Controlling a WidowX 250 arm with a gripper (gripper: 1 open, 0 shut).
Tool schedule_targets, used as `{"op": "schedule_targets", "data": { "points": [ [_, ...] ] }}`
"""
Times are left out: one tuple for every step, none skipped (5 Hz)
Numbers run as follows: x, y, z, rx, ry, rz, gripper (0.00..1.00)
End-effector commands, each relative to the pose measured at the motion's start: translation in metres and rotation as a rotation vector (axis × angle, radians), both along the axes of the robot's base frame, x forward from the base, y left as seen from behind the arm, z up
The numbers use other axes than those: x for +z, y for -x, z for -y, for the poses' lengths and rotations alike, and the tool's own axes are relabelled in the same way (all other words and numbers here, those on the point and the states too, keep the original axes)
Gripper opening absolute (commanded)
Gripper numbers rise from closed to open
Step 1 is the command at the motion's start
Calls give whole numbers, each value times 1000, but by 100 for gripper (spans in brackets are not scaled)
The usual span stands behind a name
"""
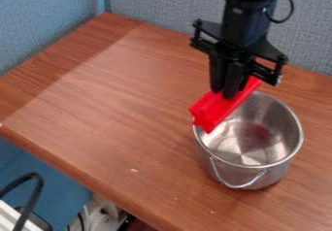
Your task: Move the red object from the metal pot to the table
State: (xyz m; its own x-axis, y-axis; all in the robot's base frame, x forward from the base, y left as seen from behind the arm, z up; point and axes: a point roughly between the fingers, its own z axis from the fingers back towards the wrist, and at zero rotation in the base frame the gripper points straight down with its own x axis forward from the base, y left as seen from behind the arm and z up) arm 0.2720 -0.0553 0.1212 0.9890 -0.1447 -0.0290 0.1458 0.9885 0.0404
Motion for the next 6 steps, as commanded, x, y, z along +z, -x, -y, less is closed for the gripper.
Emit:
{"op": "schedule_targets", "data": {
  "points": [
    [26, -14, -13, 36, 21, 108, 0],
    [32, -17, -31, 97, 28, 118, 0],
    [27, -22, -36, 121, 33, 109, 0],
    [14, -32, -41, 139, 31, 84, 0],
    [1, -40, -48, 157, 24, 58, 0],
    [-10, -43, -50, 163, 12, 40, 0]
  ]
}}
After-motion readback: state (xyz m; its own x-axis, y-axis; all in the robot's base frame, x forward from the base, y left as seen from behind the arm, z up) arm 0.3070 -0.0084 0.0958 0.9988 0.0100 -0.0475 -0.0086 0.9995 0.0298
